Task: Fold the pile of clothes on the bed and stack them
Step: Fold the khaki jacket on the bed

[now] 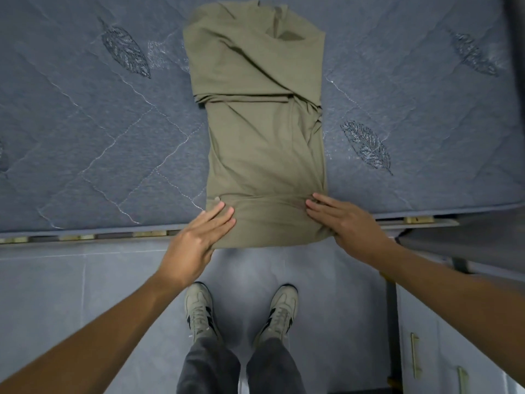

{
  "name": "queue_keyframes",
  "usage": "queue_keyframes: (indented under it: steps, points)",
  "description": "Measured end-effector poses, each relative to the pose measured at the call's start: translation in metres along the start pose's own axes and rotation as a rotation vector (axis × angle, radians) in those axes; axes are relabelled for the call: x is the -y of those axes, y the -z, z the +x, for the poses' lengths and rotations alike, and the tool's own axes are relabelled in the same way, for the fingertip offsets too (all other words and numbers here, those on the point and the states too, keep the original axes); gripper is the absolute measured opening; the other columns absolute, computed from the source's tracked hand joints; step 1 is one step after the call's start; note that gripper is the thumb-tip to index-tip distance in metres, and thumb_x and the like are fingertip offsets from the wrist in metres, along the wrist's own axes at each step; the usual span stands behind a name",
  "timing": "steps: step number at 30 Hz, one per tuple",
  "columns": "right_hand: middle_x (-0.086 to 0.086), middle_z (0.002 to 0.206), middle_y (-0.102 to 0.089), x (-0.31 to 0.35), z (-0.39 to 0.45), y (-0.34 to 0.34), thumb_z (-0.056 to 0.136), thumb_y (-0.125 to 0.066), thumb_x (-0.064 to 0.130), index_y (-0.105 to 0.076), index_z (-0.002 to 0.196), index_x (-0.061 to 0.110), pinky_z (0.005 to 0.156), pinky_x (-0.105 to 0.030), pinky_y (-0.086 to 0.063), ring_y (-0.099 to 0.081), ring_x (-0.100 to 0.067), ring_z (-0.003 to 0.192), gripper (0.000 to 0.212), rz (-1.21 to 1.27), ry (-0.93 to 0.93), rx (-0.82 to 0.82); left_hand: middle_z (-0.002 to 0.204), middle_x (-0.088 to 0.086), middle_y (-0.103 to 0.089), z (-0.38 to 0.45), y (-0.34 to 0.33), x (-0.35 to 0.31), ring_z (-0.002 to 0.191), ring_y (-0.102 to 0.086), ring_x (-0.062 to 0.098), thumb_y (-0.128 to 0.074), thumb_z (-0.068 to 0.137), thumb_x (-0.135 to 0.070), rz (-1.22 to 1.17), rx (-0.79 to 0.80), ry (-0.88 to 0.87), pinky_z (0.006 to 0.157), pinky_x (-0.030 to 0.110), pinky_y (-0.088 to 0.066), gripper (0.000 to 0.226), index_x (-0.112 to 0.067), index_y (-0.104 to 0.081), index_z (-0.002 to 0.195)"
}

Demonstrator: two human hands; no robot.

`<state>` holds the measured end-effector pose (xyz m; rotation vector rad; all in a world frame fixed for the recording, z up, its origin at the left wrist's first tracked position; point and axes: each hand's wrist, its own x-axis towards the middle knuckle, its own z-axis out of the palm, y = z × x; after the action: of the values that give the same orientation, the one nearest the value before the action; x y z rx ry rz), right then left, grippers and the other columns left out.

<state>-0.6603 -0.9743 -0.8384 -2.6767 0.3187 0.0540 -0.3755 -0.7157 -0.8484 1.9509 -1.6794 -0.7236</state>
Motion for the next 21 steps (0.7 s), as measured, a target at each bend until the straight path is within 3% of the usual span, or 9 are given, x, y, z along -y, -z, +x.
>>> queue_keyframes:
  steps: [4,6,8,10,12,15,18,21]
  points:
    - [-0.006,0.145,-0.063,0.001,-0.006,0.0,0.06,-0.058,-0.027,-0.07,0.132,0.007,0.11,-0.046,-0.05,-0.057,-0.026,0.137,0.08,0.235,-0.215,-0.066,0.161,-0.01,-0.045,-0.001,0.001,-0.004,0.158,-0.026,0.013,-0.067,0.079,0.022,-0.082,-0.014,0.079,0.13,0.05,-0.017,0.081,-0.02,-0.058,0.148]
    - [-0.006,0.14,-0.067,-0.001,0.0,0.005,0.06,-0.058,-0.025,-0.07,0.131,0.009,0.109,-0.046,-0.051,-0.063,-0.026,0.131,0.079,0.316,-0.3,-0.091,0.16,-0.012,-0.046,0.005,0.01,0.0,0.157,-0.029,0.013,-0.073,0.084,0.014,-0.13,-0.031,0.096,0.13,0.044,-0.02,0.074,-0.02,-0.058,0.148]
    - [-0.004,0.127,-0.074,-0.003,0.01,0.012,0.063,-0.063,-0.024,-0.074,0.122,0.009,0.101,-0.045,-0.055,-0.068,-0.026,0.122,0.069,0.37,-0.333,-0.116,0.158,-0.011,-0.049,0.013,0.02,0.006,0.154,-0.035,0.014,-0.074,0.084,0.015,-0.174,-0.063,0.141,0.128,0.032,-0.026,0.073,-0.019,-0.06,0.146]
    - [0.0,0.106,-0.078,-0.003,0.018,0.019,0.069,-0.063,-0.017,-0.075,0.11,0.014,0.085,-0.042,-0.056,-0.072,-0.023,0.104,0.053,0.423,-0.378,-0.13,0.151,-0.008,-0.057,0.022,0.029,0.01,0.149,-0.044,0.013,-0.066,0.082,0.025,-0.226,-0.092,0.21,0.125,0.03,-0.031,0.071,-0.017,-0.067,0.139]
    - [0.004,0.081,-0.071,-0.002,0.026,0.028,0.073,-0.06,-0.003,-0.071,0.095,0.023,0.07,-0.034,-0.049,-0.065,-0.014,0.08,0.036,0.472,-0.436,-0.177,0.14,-0.004,-0.066,0.031,0.038,0.008,0.143,-0.051,0.012,-0.058,0.081,0.031,-0.341,-0.1,0.304,0.123,0.031,-0.035,0.067,-0.014,-0.074,0.129]
    - [0.009,0.066,-0.058,-0.008,0.042,0.039,0.084,-0.067,0.01,-0.063,0.076,0.03,0.064,-0.034,-0.043,-0.051,-0.007,0.067,0.022,0.574,-0.519,-0.252,0.118,-0.003,-0.076,0.047,0.05,-0.001,0.12,-0.067,0.012,-0.058,0.095,0.017,-0.519,-0.17,0.452,0.107,0.028,-0.048,0.044,-0.018,-0.076,0.114]
    - [0.003,0.072,-0.065,-0.015,0.059,0.052,0.093,-0.072,0.018,-0.066,0.079,0.02,0.068,-0.04,-0.048,-0.056,-0.011,0.071,0.015,0.64,-0.552,-0.321,0.097,-0.011,-0.076,0.067,0.059,-0.012,0.097,-0.067,0.002,-0.06,0.101,0.003,-0.632,-0.262,0.533,0.093,0.02,-0.051,0.02,-0.008,-0.076,0.105]
    - [-0.006,0.09,-0.076,-0.025,0.079,0.068,0.097,-0.071,0.018,-0.073,0.096,0.008,0.082,-0.047,-0.056,-0.07,-0.02,0.088,0.009,0.689,-0.562,-0.374,0.093,0.004,-0.067,0.087,0.068,-0.017,0.092,-0.057,0.01,-0.055,0.105,-0.001,-0.661,-0.345,0.552,0.087,0.029,-0.047,0.019,0.015,-0.064,0.101]
